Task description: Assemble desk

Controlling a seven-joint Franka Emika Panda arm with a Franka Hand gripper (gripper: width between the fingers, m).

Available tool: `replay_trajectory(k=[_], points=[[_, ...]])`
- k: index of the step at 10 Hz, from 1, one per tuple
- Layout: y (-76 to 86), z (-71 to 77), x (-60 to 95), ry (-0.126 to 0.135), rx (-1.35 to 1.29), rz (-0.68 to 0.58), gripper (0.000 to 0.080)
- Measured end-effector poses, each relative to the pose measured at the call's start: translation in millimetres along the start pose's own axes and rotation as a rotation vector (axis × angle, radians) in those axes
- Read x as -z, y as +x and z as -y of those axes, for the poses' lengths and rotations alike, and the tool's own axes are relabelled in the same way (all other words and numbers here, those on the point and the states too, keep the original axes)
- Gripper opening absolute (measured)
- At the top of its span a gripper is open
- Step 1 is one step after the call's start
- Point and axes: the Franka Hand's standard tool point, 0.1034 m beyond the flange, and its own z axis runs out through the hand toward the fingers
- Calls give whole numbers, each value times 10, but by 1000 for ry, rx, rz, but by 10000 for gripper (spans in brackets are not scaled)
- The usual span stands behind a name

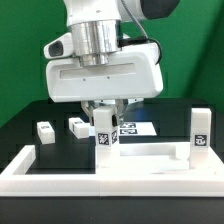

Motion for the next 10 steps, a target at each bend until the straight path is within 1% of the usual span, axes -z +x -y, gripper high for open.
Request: replay_trajectory(k=[2,3,4,6,7,8,9,10], points=[[2,-5,-4,0,-148,1,296],[14,-3,-6,-4,-338,12,296],[21,19,-12,-16,-538,30,296],[10,59,-28,-29,-817,43,296],[22,122,-39,-15,-1121,57,296],[18,131,-48,6,-1234,66,296],[15,136,-49,6,-1209,66,304],[13,132,-46,5,-1121,64,304]])
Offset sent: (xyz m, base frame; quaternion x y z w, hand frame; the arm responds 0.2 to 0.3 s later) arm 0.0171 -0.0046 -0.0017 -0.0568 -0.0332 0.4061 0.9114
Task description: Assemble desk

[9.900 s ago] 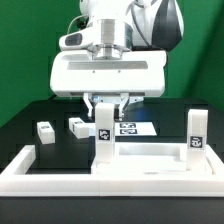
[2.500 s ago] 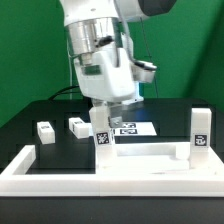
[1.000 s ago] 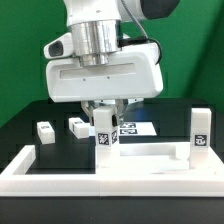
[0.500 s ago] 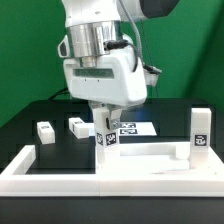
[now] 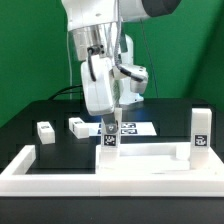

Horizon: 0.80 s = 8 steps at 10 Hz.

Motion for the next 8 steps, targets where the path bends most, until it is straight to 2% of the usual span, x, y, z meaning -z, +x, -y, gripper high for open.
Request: replay_trajectory(k=[1,2,3,4,6,7,8], points=[[0,-27,21,-18,204,-10,503],[-8,-27,32,-19,379,-10,503],[-20,-56,18,-24,530,-6,618],[-46,-105,0,-33,616,-2,640],[-34,-102,-3,-33,743,-1,648],[0,-114,4,-47,908,-3,648],[64,-124,33,-90,1117,-9,649]])
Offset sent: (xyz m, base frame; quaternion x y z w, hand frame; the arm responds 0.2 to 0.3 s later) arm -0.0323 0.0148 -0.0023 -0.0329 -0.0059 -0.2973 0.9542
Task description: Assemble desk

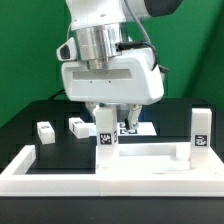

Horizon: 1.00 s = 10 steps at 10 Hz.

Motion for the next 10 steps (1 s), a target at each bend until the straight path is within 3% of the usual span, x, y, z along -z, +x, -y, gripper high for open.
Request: replay_trajectory(k=[1,4,6,7,8,10], points=[[37,-24,42,-27,160,7,649],[53,-38,49,-24,166,10,649],[52,-36,48,-24,87,9,404],[51,-32,47,-24,36,9,404],[49,-28,46,-24,-52,8,288],[46,-23,43,-25,-182,7,288]])
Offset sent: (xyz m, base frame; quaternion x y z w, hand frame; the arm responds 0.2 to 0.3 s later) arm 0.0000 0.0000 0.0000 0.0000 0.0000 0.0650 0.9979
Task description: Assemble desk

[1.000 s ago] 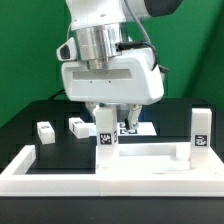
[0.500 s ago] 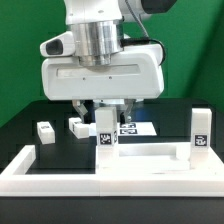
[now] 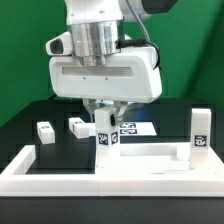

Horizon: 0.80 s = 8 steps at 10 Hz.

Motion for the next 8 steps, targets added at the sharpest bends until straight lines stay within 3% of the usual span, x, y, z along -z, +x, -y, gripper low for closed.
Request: replay_trajectory(k=[6,8], points=[[25,62,-13,70,-748,22,288],[28,75,-20,128,-1054,30,290]])
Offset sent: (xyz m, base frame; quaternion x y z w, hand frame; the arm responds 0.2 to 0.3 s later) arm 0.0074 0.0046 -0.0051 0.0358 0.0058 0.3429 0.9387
